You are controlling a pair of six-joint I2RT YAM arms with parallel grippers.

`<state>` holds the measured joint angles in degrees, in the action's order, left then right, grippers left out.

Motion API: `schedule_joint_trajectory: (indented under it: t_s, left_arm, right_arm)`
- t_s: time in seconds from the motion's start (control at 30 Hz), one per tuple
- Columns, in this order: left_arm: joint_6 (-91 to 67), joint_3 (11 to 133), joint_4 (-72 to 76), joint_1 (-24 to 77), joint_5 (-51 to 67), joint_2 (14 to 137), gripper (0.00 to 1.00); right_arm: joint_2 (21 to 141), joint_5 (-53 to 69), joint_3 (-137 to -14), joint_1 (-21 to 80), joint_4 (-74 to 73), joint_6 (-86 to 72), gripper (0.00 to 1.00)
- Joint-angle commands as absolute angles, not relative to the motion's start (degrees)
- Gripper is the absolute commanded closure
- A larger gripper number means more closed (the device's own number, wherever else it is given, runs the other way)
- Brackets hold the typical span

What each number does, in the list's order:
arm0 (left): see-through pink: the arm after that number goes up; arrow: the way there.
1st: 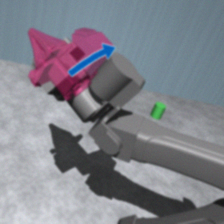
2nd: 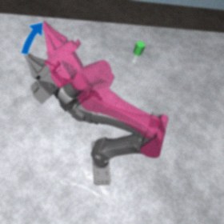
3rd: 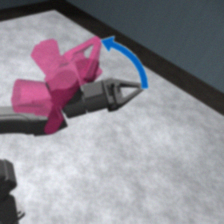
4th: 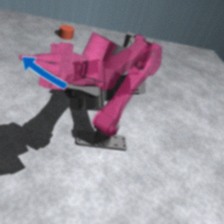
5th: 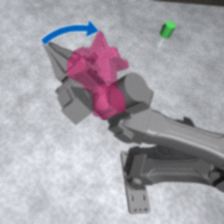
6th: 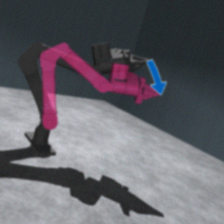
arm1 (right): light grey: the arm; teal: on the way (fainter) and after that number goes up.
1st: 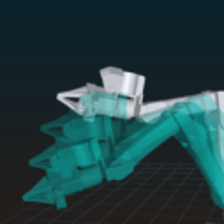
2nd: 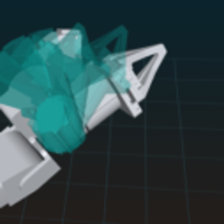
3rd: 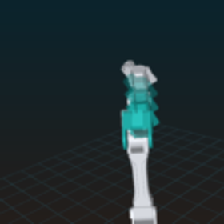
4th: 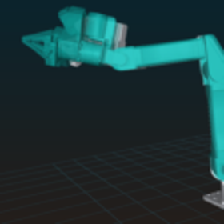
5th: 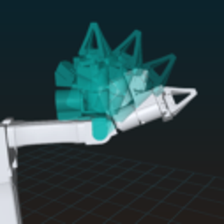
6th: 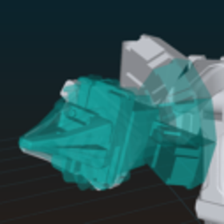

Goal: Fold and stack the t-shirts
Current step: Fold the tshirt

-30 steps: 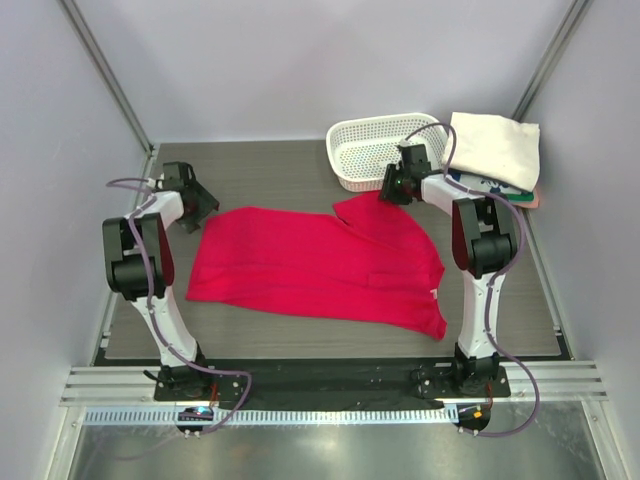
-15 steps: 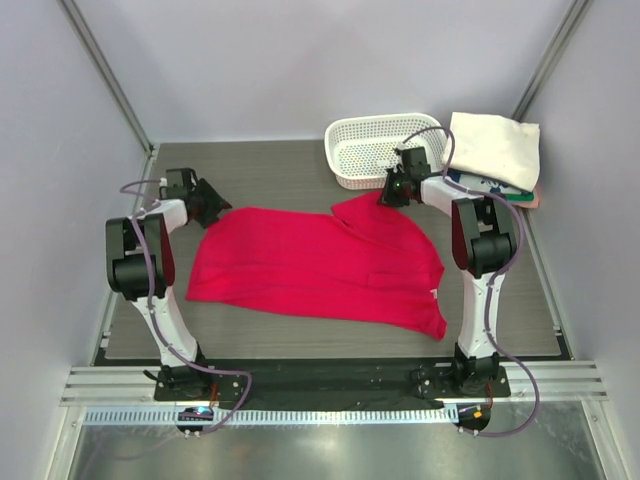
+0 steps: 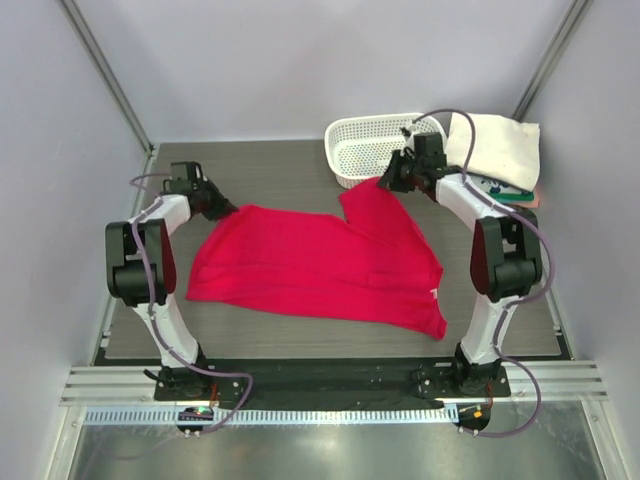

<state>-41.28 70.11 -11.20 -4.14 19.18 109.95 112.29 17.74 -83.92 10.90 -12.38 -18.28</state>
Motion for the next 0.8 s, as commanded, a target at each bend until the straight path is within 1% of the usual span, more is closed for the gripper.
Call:
schedule_joint_trajectory:
  t_s: [0.0, 0.07, 0.2, 0.23, 0.3, 0.4, 0.43, 0.5, 0.67, 0.77]
  left_arm:
    - [-38.9, 74.8, -14.6, -4.2, 18.8, 101.7, 1.0]
    - [-38.2, 74.0, -16.0, -4.2, 18.3, 99.1, 1.0]
    - [-36.1, 70.3, -18.7, -4.3, 15.7, 92.7, 1.0]
    - [-35.4, 69.4, -19.1, -4.2, 14.9, 90.4, 1.0]
    - [-35.3, 65.4, -19.0, -4.3, 12.0, 87.8, 1.0]
    - [-35.2, 61.0, -18.5, -4.9, 9.9, 84.4, 1.0]
    - [-35.0, 60.2, -18.2, -5.3, 9.8, 83.8, 1.0]
    - [-34.3, 59.4, -18.1, -5.4, 9.1, 83.5, 1.0]
    - [-34.0, 59.3, -18.9, -5.4, 8.4, 83.5, 1.0]
    - [-34.0, 57.6, -19.2, -5.3, 5.0, 82.3, 1.0]
  right_arm:
    - [101.4, 18.5, -81.1, 11.4, -10.1, -16.6, 0.99]
    - [96.3, 17.8, -78.4, 11.5, -10.1, -16.4, 0.99]
    - [87.9, 14.6, -68.2, 13.8, -10.0, -16.4, 0.99]
    - [85.6, 9.9, -66.1, 14.6, -9.9, -16.6, 0.99]
    - [80.2, 6.0, -60.0, 16.3, -9.3, -19.4, 0.99]
    - [74.2, -3.7, -51.5, 16.4, -7.4, -22.8, 0.99]
    - [71.0, -5.1, -49.9, 16.4, -6.9, -23.7, 0.99]
    - [68.8, -6.7, -47.3, 16.4, -5.7, -23.6, 0.99]
    - [64.4, -6.4, -46.6, 16.4, -8.0, -23.8, 0.99]
    - [60.4, -7.6, -42.6, 16.4, -8.4, -25.9, 0.99]
